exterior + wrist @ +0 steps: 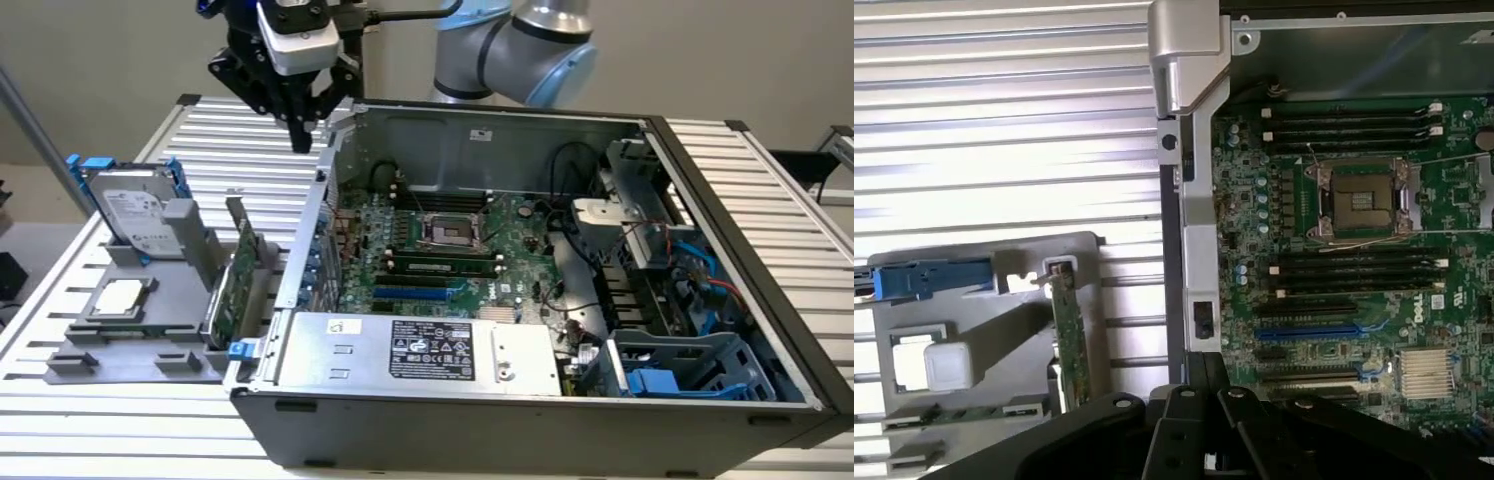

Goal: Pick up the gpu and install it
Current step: 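Reach for the gpu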

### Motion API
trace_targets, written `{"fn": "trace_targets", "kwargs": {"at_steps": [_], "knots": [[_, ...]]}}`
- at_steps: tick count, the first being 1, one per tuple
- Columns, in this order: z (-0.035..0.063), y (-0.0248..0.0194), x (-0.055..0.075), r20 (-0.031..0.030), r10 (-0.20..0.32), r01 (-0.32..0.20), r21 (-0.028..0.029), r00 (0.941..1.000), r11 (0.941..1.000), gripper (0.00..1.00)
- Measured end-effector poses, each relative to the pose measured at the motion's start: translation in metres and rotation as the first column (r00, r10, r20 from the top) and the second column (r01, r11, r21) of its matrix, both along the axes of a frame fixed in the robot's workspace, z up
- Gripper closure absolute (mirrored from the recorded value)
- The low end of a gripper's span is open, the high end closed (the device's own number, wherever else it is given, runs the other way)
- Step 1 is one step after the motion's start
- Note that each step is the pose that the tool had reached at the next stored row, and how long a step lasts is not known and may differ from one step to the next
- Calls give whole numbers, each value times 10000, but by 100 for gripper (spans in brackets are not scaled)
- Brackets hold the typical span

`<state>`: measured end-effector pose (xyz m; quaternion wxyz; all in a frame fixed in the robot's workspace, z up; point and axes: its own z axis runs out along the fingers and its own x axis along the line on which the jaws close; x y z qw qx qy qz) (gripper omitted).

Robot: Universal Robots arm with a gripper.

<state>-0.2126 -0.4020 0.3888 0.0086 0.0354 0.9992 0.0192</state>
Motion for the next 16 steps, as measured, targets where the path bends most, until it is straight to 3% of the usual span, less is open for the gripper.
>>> {"fn": "trace_targets", "kwargs": {"at_steps": [16], "knots": [[-45,0,-724,-2,1,-1,-262,10000,9997,89]]}}
